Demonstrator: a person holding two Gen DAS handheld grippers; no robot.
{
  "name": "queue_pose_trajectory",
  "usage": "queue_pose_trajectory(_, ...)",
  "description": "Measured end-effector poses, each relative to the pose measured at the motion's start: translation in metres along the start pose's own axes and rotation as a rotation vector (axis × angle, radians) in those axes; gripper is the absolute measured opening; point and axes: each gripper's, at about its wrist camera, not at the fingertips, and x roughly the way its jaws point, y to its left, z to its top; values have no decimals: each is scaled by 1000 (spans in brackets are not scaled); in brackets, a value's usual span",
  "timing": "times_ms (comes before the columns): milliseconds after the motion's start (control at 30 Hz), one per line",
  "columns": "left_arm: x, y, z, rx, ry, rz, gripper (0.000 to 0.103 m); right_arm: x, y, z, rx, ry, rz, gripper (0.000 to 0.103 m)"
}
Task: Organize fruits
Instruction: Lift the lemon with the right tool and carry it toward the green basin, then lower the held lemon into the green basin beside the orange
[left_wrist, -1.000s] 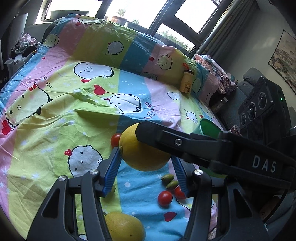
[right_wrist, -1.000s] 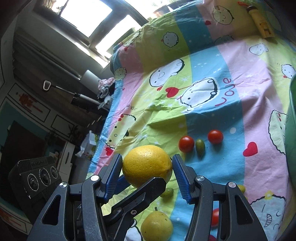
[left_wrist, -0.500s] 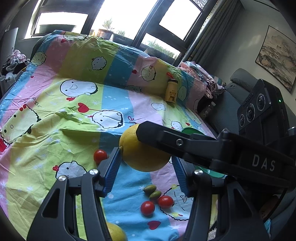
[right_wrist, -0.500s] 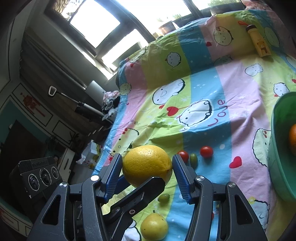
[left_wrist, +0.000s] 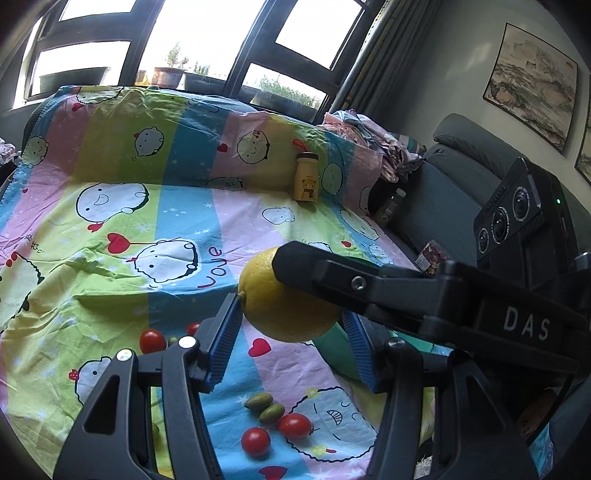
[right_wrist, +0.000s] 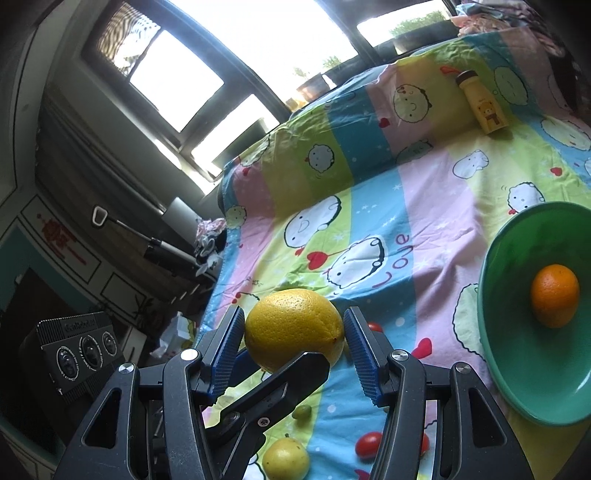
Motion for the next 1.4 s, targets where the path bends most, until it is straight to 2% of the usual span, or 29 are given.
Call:
queue_pose_trajectory(667,44,-46,8,91,34,-101,55,-44,-46,11,103,-117,-86,59)
queue_pose_trajectory(1400,95,-83,1,134,112,-153,56,-67,-96,15,236,-155,-186,59)
